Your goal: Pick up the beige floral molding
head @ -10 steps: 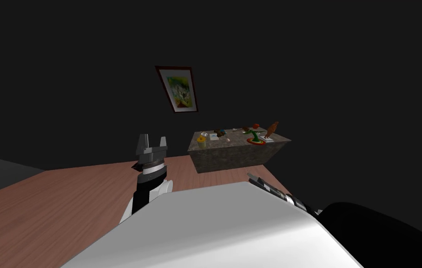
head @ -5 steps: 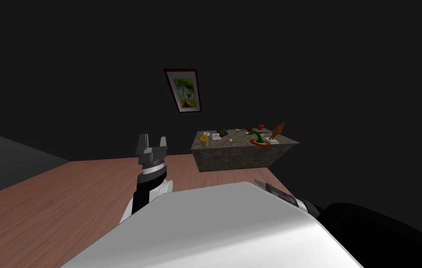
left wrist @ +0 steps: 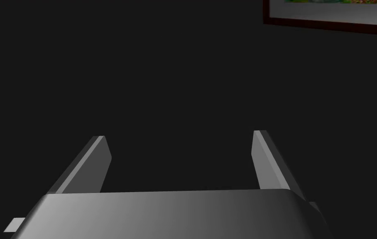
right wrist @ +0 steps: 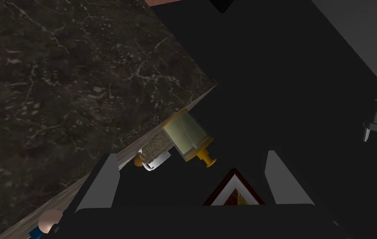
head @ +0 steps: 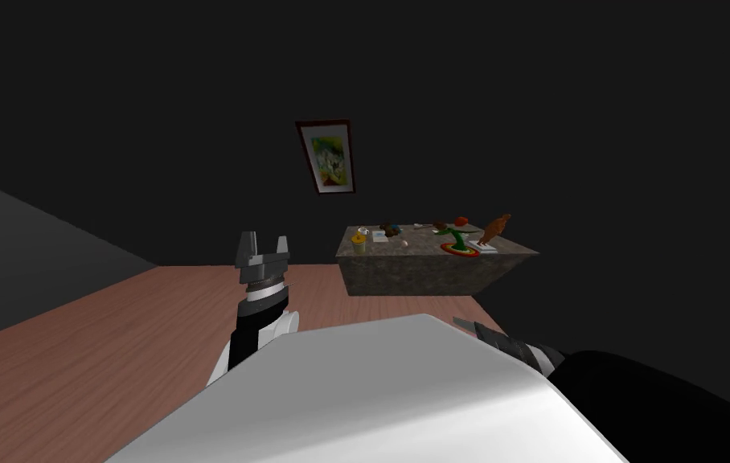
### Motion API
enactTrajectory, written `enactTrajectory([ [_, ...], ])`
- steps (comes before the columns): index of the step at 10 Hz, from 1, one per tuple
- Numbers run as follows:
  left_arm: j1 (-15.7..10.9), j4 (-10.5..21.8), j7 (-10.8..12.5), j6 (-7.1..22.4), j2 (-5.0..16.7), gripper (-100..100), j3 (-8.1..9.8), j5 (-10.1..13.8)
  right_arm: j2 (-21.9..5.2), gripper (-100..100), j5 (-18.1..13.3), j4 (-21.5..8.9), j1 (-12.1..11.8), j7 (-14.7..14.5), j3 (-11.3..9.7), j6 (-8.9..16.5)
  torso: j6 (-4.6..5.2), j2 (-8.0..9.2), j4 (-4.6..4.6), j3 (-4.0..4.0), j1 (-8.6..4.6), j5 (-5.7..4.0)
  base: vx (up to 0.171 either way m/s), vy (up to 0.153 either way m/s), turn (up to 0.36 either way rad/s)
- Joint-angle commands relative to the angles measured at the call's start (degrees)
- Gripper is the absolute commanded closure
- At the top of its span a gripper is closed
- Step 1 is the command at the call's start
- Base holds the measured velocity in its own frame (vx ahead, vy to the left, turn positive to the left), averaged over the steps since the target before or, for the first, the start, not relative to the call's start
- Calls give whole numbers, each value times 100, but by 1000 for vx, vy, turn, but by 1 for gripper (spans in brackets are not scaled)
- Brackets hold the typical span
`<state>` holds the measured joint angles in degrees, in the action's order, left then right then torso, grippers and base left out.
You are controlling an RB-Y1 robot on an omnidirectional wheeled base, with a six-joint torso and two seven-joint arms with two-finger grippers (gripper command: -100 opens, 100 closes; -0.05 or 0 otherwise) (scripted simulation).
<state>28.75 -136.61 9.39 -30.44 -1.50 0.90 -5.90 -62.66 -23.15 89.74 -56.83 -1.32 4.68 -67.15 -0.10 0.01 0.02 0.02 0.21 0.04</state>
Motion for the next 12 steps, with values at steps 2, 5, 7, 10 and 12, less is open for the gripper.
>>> enactTrajectory([
  [2, 1, 0, 0, 0, 0, 0, 0, 0, -475, -100, -308, -453, 0, 0, 93, -114, 4, -2, 0, -1, 1, 0, 13, 46, 259],
  [5, 2, -1, 0, 0, 0, 0, 1, 0, -929, -100, -508, -846, 20, 2, 167, -192, 9, -6, -1, -4, 1, 0, 27, 34, 156],
  [7, 1, 0, 0, 0, 0, 0, 1, 0, -1271, -100, -708, -1103, 59, 3, 237, -261, 5, -15, -3, -9, 7, 2, 53, 52, 317],
  [10, 2, -1, 0, 0, 0, 0, 1, 0, -1745, -100, -906, -1553, 115, 5, 301, -318, 10, -15, -4, -9, 5, 1, 55, 40, 145],
  [12, 1, -1, 0, 0, 0, 0, 0, 0, -2095, -100, -1102, -1884, 185, 7, 355, -368, 3, -28, -7, -17, 16, 4, 82, 58, 358],
])
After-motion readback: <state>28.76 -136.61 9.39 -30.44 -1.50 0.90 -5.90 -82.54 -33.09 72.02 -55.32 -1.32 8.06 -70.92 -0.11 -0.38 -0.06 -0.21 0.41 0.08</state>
